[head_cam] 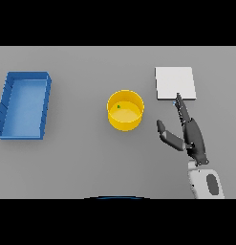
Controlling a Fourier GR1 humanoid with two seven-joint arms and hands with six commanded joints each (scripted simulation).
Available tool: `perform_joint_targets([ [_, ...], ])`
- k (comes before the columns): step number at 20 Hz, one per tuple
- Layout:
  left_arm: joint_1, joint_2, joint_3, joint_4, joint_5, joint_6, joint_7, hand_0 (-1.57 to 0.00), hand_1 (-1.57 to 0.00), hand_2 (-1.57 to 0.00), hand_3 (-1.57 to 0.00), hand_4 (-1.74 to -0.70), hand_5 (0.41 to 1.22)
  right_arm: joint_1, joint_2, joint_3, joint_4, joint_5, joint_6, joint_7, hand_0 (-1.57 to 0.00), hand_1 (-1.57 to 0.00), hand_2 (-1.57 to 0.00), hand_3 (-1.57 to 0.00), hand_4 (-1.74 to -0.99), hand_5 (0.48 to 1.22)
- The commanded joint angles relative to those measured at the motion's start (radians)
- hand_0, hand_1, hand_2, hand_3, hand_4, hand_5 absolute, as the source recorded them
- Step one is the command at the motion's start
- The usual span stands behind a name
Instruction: Pick up the red beaker and tilt it to pour out 1 green nut into yellow bowl. Pick up the yellow bowl and place it on the metallic measuring scale.
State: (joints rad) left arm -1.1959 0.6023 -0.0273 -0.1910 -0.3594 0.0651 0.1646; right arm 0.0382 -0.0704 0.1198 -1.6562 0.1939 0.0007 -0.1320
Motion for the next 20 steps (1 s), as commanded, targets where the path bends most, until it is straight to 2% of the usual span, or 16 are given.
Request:
perform_joint_targets([
  [1, 0.041, -0.009, 0.006, -0.029, 0.02, 0.019, 0.006, -1.57, -1.57, -1.57, -1.57, -1.74, 1.221, 0.008, 0.001, 0.001, 0.003, -0.001, 0.001, -0.006, 0.0, 0.0, 0.0, 0.0, -1.131, 0.669],
  [4, 0.196, -0.031, 0.025, -0.159, 0.094, 0.046, 0.007, -1.57, -1.57, -1.57, -1.57, -1.74, 1.221, -0.003, -0.013, -0.004, 0.007, 0.008, -0.001, -0.015, 0.0, 0.0, 0.0, 0.0, -1.159, 0.677],
  [5, 0.248, -0.036, 0.024, -0.217, 0.111, 0.055, 0.034, -1.57, -1.57, -1.57, -1.57, -1.74, 1.221, 0.005, -0.019, -0.006, 0.004, 0.009, -0.002, -0.026, 0.0, 0.0, 0.0, 0.0, -1.166, 0.676],
  [7, 0.353, -0.046, 0.016, -0.353, 0.143, 0.068, 0.073, -1.57, -1.57, -1.57, -1.57, -1.74, 1.151, 0.012, -0.012, 0.002, 0.001, 0.007, 0.004, -0.031, 0.0, 0.0, 0.0, 0.0, -1.174, 0.676],
  [11, 0.52, -0.063, -0.005, -0.601, 0.184, 0.09, 0.208, -1.57, -1.57, -1.57, -1.57, -1.74, 0.925, 0.0, -0.016, -0.004, 0.001, 0.004, 0.004, -0.005, 0.0, 0.0, 0.0, 0.0, -1.157, 0.671],
  [12, 0.543, -0.055, -0.005, -0.655, 0.193, 0.085, 0.258, -1.57, -1.57, -1.57, -1.57, -1.66, 0.868, -0.001, -0.015, -0.006, 0.006, 0.001, 0.004, 0.0, 0.0, 0.0, 0.0, 0.0, -1.155, 0.669],
  [13, 0.564, -0.042, -0.013, -0.713, 0.201, 0.065, 0.287, -1.57, -1.57, -1.53, -1.53, -1.52, 0.818, -0.014, -0.007, -0.002, 0.017, 0.002, 0.002, 0.002, 0.0, 0.0, 0.0, 0.0, -1.155, 0.67],
  [14, 0.595, -0.031, -0.025, -0.773, 0.222, 0.011, 0.268, -1.47, -1.34, -1.28, -1.32, -1.37, 0.774, -0.006, -0.007, -0.002, 0.001, -0.001, 0.002, -0.014, 0.0, 0.0, 0.0, 0.0, -1.153, 0.67],
  [16, 0.639, -0.019, -0.021, -0.865, 0.291, -0.079, 0.301, -0.94, -0.86, -0.82, -0.84, -1.13, 0.705, -0.01, -0.01, -0.002, 0.007, 0.006, -0.001, -0.002, 0.0, 0.0, 0.0, 0.0, -1.149, 0.67],
  [18, 0.664, 0.0, -0.021, -0.905, 0.326, -0.139, 0.328, -0.6, -0.55, -0.52, -0.54, -0.98, 0.664, 0.01, -0.004, 0.004, -0.003, 0.005, -0.001, -0.029, 0.0, 0.0, 0.0, 0.0, -1.153, 0.67],
  [20, 0.668, 0.017, -0.051, -0.908, 0.302, -0.173, 0.354, -0.38, -0.35, -0.33, -0.34, -0.88, 0.644, 0.005, -0.004, -0.002, 0.012, 0.001, 0.001, -0.022, 0.0, 0.0, 0.0, 0.0, -1.155, 0.669],
])
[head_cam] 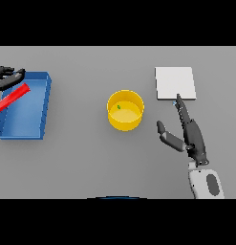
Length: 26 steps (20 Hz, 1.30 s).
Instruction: Pick up the red beaker and tilt it to pour out 1 green nut into yellow bowl. Pick up the yellow bowl and place it on the metallic measuring scale.
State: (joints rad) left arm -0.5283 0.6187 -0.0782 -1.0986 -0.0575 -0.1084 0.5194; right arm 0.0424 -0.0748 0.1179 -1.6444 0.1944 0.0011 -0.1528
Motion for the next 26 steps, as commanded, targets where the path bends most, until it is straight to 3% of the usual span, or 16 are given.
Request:
perform_joint_targets([
  [1, -0.001, 0.001, -0.014, 0.01, -0.017, -0.004, 0.002, -0.31, -0.28, -0.27, -0.28, -0.84, 0.632, -0.001, -0.003, 0.002, -0.005, 0.007, -0.003, -0.004, 0.0, 0.0, 0.0, 0.0, -1.155, 0.67],
  [5, -0.014, 0.003, -0.04, 0.031, -0.068, 0.02, -0.005, -0.13, -0.11, -0.11, -0.11, -0.79, 0.627, 0.003, -0.014, 0.006, -0.01, 0.036, -0.016, 0.0, 0.0, 0.0, 0.0, 0.0, -1.157, 0.665],
  [6, -0.01, 0.002, -0.038, 0.031, -0.072, 0.032, -0.026, -0.1, -0.09, -0.09, -0.09, -0.78, 0.631, -0.007, -0.015, 0.004, -0.01, 0.033, -0.016, 0.012, 0.0, 0.0, 0.0, 0.0, -1.154, 0.657],
  [8, -0.004, 0.002, -0.027, 0.0, -0.059, 0.045, -0.049, -0.06, -0.06, -0.06, -0.06, -0.78, 0.633, -0.031, -0.019, 0.018, 0.0, 0.085, -0.038, 0.089, 0.0, 0.0, 0.0, 0.0, -1.131, 0.631],
  [9, -0.002, -0.012, -0.025, -0.011, -0.053, 0.058, -0.061, -0.05, -0.05, -0.04, -0.05, -0.78, 0.635, -0.035, -0.024, 0.036, -0.006, 0.104, -0.03, 0.086, 0.0, 0.0, 0.0, 0.0, -1.115, 0.638],
  [11, -0.001, -0.024, -0.012, -0.011, -0.039, 0.07, -0.087, -0.03, -0.03, -0.03, -0.03, -0.79, 0.652, -0.058, -0.07, 0.06, -0.001, 0.124, 0.022, 0.048, 0.0, 0.0, 0.0, 0.0, -1.08, 0.662],
  [15, 0.015, -0.036, -0.011, -0.038, -0.021, 0.069, -0.085, -0.01, -0.01, -0.01, -0.01, -0.8, 0.673, -0.184, -0.196, 0.139, 0.037, 0.283, 0.098, 0.112, 0.0, 0.0, 0.0, 0.0, -1.128, 0.637],
  [19, 0.029, -0.049, -0.016, -0.038, -0.027, 0.082, -0.089, 0.0, 0.0, 0.0, 0.0, -0.81, 0.688, -0.329, -0.288, 0.243, 0.097, 0.434, 0.174, 0.078, 0.0, 0.0, 0.0, 0.0, -1.15, 0.63],
  [22, 0.026, -0.04, -0.009, -0.046, -0.015, 0.067, -0.082, 0.0, 0.0, 0.0, 0.0, -0.81, 0.689, -0.429, -0.327, 0.317, 0.161, 0.509, 0.229, 0.02, 0.0, 0.0, 0.0, 0.0, -1.162, 0.637],
  [26, 0.025, -0.031, -0.003, -0.042, -0.01, 0.056, -0.08, 0.0, 0.0, 0.0, 0.0, -0.81, 0.692, -0.518, -0.334, 0.401, 0.253, 0.584, 0.271, -0.036, 0.0, 0.0, 0.0, 0.0, -1.156, 0.642],
])
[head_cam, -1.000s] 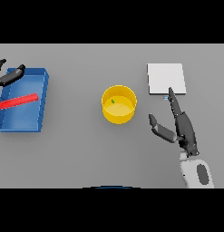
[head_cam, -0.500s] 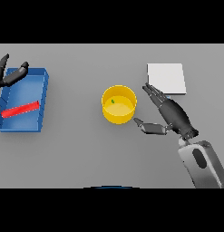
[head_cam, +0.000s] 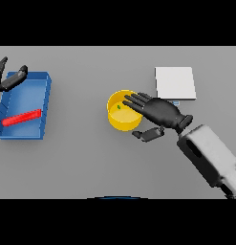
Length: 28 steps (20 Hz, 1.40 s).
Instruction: Pick up the red beaker and tilt it to pour out 1 green nut into yellow bowl. Pick up the yellow bowl and place it on the metallic measuring scale.
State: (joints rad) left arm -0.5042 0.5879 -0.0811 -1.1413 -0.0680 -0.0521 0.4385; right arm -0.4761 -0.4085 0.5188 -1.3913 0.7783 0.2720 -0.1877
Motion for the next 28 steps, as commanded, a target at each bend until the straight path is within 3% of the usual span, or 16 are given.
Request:
perform_joint_targets([
  [1, -0.001, 0.003, 0.005, 0.004, 0.003, -0.003, -0.012, 0.0, 0.0, 0.0, 0.0, -0.81, 0.695, -0.025, 0.008, 0.011, 0.027, 0.008, 0.006, -0.005, 0.0, 0.0, 0.0, 0.0, -1.153, 0.639],
  [5, 0.01, -0.002, 0.004, -0.004, 0.005, 0.0, -0.013, 0.0, 0.0, 0.0, 0.0, -0.81, 0.695, -0.106, 0.027, 0.067, 0.116, 0.036, 0.061, -0.039, 0.0, 0.0, 0.0, 0.0, -1.155, 0.646],
  [11, 0.003, 0.009, -0.001, 0.007, -0.005, -0.013, -0.01, 0.0, 0.0, 0.0, 0.0, -0.8, 0.702, -0.195, 0.053, 0.142, 0.227, 0.083, 0.14, -0.047, 0.0, 0.0, 0.0, 0.0, -1.168, 0.673],
  [15, 0.002, 0.011, 0.0, 0.01, -0.004, -0.014, -0.011, 0.0, 0.0, 0.0, 0.0, -0.8, 0.703, -0.236, 0.088, 0.167, 0.315, 0.1, 0.144, -0.048, 0.0, 0.0, 0.0, 0.0, -1.184, 0.676],
  [18, -0.007, 0.018, 0.002, 0.028, -0.013, -0.015, -0.009, 0.0, 0.0, 0.0, 0.0, -0.79, 0.711, -0.247, 0.09, 0.169, 0.343, 0.099, 0.153, -0.056, 0.0, 0.0, 0.0, -0.02, -1.195, 0.708],
  [20, -0.008, 0.014, 0.0, 0.03, -0.013, -0.014, -0.019, 0.0, 0.0, 0.0, 0.0, -0.79, 0.714, -0.254, 0.102, 0.17, 0.356, 0.104, 0.156, -0.031, 0.0, -0.01, -0.04, -0.08, -1.234, 0.77],
  [21, -0.003, 0.01, 0.0, 0.035, -0.009, -0.019, -0.025, 0.0, 0.0, 0.0, 0.0, -0.79, 0.712, -0.248, 0.103, 0.175, 0.357, 0.108, 0.147, -0.037, -0.05, -0.06, -0.09, -0.13, -1.261, 0.809],
  [22, -0.01, 0.01, 0.0, 0.03, -0.008, -0.02, -0.029, 0.0, 0.0, 0.0, 0.0, -0.79, 0.711, -0.252, 0.108, 0.176, 0.357, 0.108, 0.146, -0.04, -0.19, -0.18, -0.19, -0.21, -1.309, 0.891],
  [23, -0.008, 0.011, 0.0, 0.032, -0.009, -0.02, -0.035, 0.0, 0.0, 0.0, 0.0, -0.79, 0.71, -0.258, 0.104, 0.173, 0.363, 0.107, 0.142, -0.054, -0.45, -0.41, -0.35, -0.32, -1.363, 0.957],
  [24, 0.004, 0.015, 0.002, 0.024, -0.007, -0.02, -0.04, 0.0, 0.0, 0.0, 0.0, -0.79, 0.71, -0.256, 0.105, 0.177, 0.366, 0.108, 0.139, -0.061, -0.68, -0.64, -0.59, -0.57, -1.435, 1.01],
  [25, 0.005, 0.014, 0.001, 0.025, -0.007, -0.021, -0.041, 0.0, 0.0, 0.0, 0.0, -0.79, 0.71, -0.256, 0.103, 0.172, 0.356, 0.098, 0.143, -0.067, -0.86, -0.83, -0.79, -0.68, -1.492, 1.052],
  [27, -0.002, 0.01, -0.003, 0.029, -0.012, -0.018, -0.034, 0.0, 0.0, 0.0, 0.0, -0.79, 0.707, -0.264, 0.094, 0.177, 0.358, 0.097, 0.153, -0.095, -1.11, -1.09, -1.07, -0.88, -1.578, 1.113],
  [28, 0.005, 0.011, -0.006, 0.009, -0.015, -0.01, -0.028, 0.0, 0.0, 0.0, 0.0, -0.79, 0.709, -0.266, 0.091, 0.172, 0.353, 0.091, 0.166, -0.092, -1.21, -1.19, -1.13, -0.97, -1.611, 1.135],
])
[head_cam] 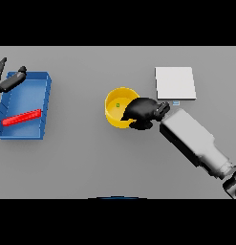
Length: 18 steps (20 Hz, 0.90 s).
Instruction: Pick up the red beaker and tilt it to pour out 1 green nut into yellow bowl. Pick up the yellow bowl and place it on the metallic measuring scale.
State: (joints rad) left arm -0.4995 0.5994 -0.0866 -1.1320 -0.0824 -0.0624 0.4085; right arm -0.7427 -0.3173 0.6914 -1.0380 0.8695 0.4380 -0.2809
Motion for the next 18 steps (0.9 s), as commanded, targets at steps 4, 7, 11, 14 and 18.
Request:
perform_joint_targets([
  [4, -0.01, 0.009, 0.002, 0.011, 0.001, -0.012, 0.003, 0.0, 0.0, 0.0, 0.0, -0.78, 0.71, 0.004, -0.007, -0.001, -0.021, -0.017, 0.039, 0.039, -1.42, -1.41, -1.32, -1.13, -1.688, 1.186],
  [7, -0.011, 0.006, 0.004, 0.018, 0.005, -0.016, 0.002, 0.0, 0.0, 0.0, 0.0, -0.79, 0.704, 0.013, -0.028, -0.003, -0.059, -0.032, 0.044, 0.029, -1.49, -1.49, -1.36, -1.2, -1.714, 1.203],
  [11, -0.001, 0.01, -0.002, -0.003, 0.0, -0.013, -0.006, 0.0, 0.0, 0.0, 0.0, -0.77, 0.706, -0.005, -0.056, -0.029, -0.122, -0.061, 0.096, 0.065, -1.54, -1.54, -1.45, -1.17, -1.73, 1.214],
  [14, -0.006, 0.011, 0.0, 0.0, 0.002, -0.015, 0.001, 0.0, 0.0, 0.0, 0.0, -0.78, 0.702, -0.011, -0.09, -0.052, -0.166, -0.071, 0.126, 0.104, -1.55, -1.55, -1.49, -1.15, -1.735, 1.217],
  [18, -0.016, -0.003, 0.011, 0.011, 0.022, -0.017, -0.006, 0.0, 0.0, 0.0, 0.0, -0.79, 0.702, -0.002, -0.115, -0.072, -0.23, -0.077, 0.141, 0.163, -1.56, -1.56, -1.47, -1.19, -1.739, 1.219],
])
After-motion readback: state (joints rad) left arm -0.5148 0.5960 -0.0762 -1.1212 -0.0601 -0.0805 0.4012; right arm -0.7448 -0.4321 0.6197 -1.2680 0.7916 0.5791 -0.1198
